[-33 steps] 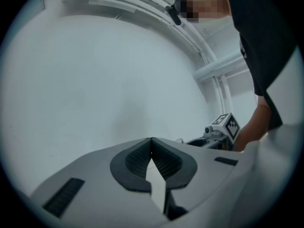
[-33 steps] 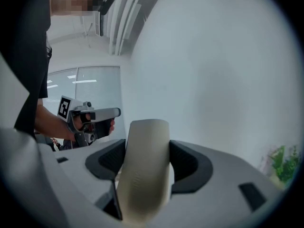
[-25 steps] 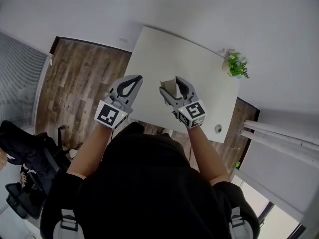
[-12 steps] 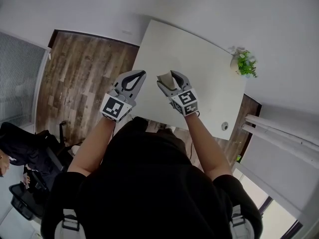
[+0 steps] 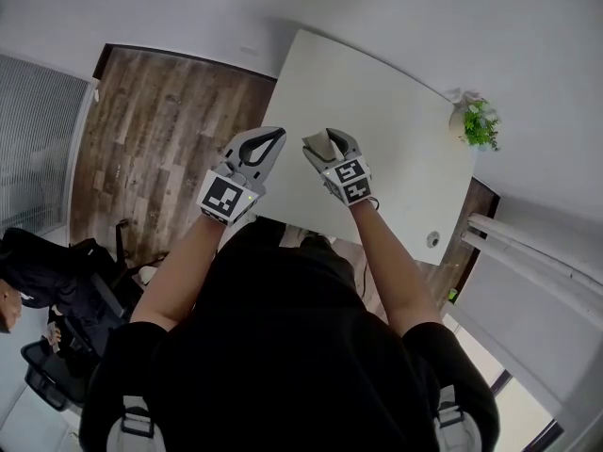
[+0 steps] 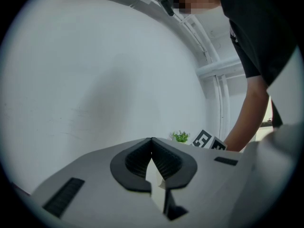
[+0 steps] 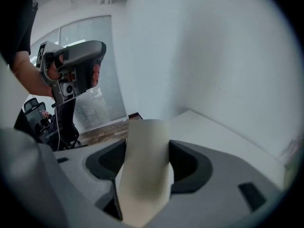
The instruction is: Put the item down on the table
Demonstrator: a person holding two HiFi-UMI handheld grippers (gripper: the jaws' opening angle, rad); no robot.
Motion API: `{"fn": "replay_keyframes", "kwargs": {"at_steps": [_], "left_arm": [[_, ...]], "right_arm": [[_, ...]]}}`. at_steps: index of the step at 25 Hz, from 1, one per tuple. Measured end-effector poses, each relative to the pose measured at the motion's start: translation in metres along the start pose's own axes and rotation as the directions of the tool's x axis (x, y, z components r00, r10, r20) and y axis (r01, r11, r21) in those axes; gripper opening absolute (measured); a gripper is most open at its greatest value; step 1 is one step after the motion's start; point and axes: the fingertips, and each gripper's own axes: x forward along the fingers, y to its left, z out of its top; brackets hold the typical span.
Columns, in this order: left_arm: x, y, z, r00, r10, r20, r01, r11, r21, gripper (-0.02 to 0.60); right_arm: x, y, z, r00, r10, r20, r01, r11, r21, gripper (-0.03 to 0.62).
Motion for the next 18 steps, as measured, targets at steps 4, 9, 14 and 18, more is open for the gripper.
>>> {"fn": "replay_keyframes", "kwargs": {"at_steps": [4,9,14,18], "left_arm": [[0.004,0.007,-0.007,1.000,0.003,-0.008,-0.004,1.000,-0.012,-0.006],[0.007,0.015,-0.013,1.000,0.009,-0.017,-0.009,1.000,-0.023,-0.006],[0.009,0.022,-0.021,0.999,0.014,-0.029,-0.015,0.999,-0.039,-0.006],[0.012,0.029,-0.027,0.999,0.019,-0.037,-0.020,0.999,-0.046,-0.006]], "right_arm": [[0.014,-0.001,-0.008,0.999,0.012,-0.047,-0.013,1.000,-0.007,0.288],[0.035,0.000,-0.016,0.991,0.048,-0.122,-0.050,0.999,-0.014,0.288],[0.056,0.001,-0.028,0.976,0.079,-0.204,-0.085,0.996,-0.023,0.288],[0.069,-0.001,-0.034,0.964,0.087,-0.251,-0.095,0.995,-0.023,0.288]]}}
